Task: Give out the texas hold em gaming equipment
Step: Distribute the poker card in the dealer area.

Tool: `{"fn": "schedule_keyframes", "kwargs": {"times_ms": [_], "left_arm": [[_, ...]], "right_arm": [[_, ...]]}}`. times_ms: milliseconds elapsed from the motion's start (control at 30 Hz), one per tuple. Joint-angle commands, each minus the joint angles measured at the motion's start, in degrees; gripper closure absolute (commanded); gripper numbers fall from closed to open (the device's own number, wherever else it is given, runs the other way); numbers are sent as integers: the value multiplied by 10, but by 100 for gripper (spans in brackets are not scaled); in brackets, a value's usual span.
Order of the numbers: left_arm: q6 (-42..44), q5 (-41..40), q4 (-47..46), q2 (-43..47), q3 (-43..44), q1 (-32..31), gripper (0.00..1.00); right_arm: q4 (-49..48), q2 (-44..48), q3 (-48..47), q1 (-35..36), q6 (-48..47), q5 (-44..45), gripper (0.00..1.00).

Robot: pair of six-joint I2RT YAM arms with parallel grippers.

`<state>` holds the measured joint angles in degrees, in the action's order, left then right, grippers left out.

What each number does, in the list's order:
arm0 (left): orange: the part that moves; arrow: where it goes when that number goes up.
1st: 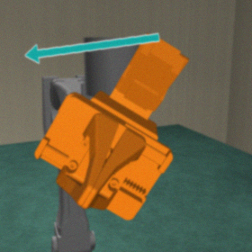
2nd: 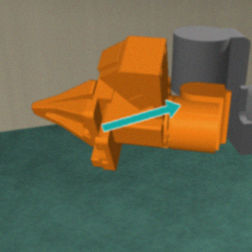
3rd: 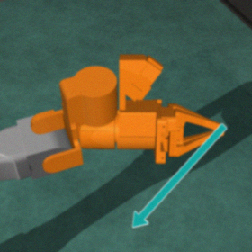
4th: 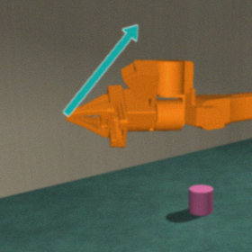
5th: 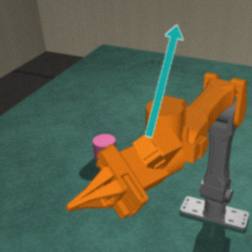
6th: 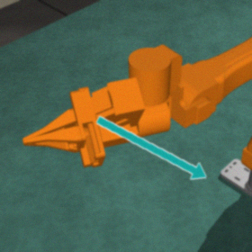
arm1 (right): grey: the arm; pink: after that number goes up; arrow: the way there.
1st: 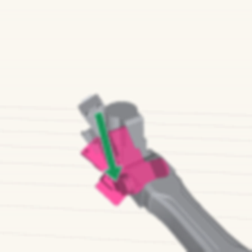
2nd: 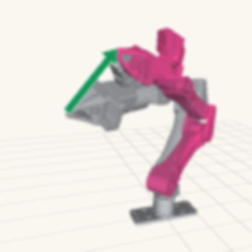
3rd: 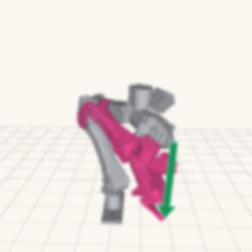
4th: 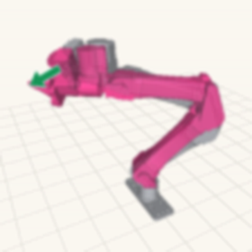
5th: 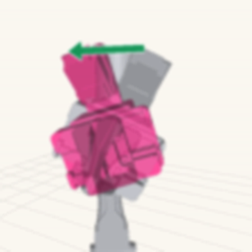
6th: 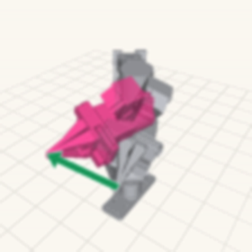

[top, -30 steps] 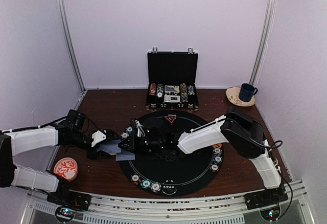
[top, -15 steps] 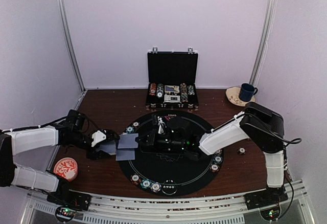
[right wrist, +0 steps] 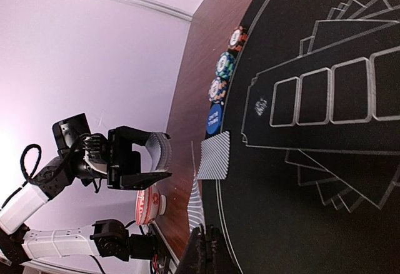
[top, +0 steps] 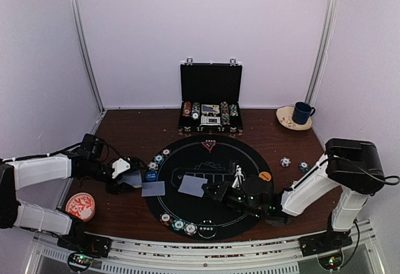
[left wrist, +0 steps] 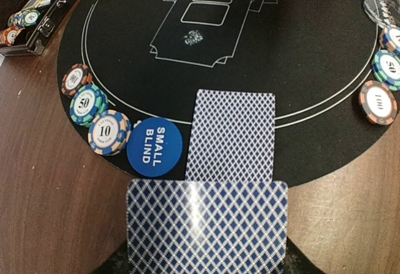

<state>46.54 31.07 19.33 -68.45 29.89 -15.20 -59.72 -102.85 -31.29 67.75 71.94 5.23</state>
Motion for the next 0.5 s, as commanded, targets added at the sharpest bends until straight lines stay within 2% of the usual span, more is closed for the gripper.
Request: {"fn": "schedule_keyframes", "kwargs": {"times_ms": [0,167,267,467], "left_arm": [[-12,-4,-24,10,-6,3,90],[-17,-8,-26,7,-4,3,91],[-17,-10,-27,10,-5,3,91],[-22,-14,-29,14,-4,3,90]], "right_arm": [[-68,21,62,57,45,170,100],[-77,25,103,131,91,299,100],[-39,34,111,172,119,373,100],[-14,69,163,226,181,463,100]]}}
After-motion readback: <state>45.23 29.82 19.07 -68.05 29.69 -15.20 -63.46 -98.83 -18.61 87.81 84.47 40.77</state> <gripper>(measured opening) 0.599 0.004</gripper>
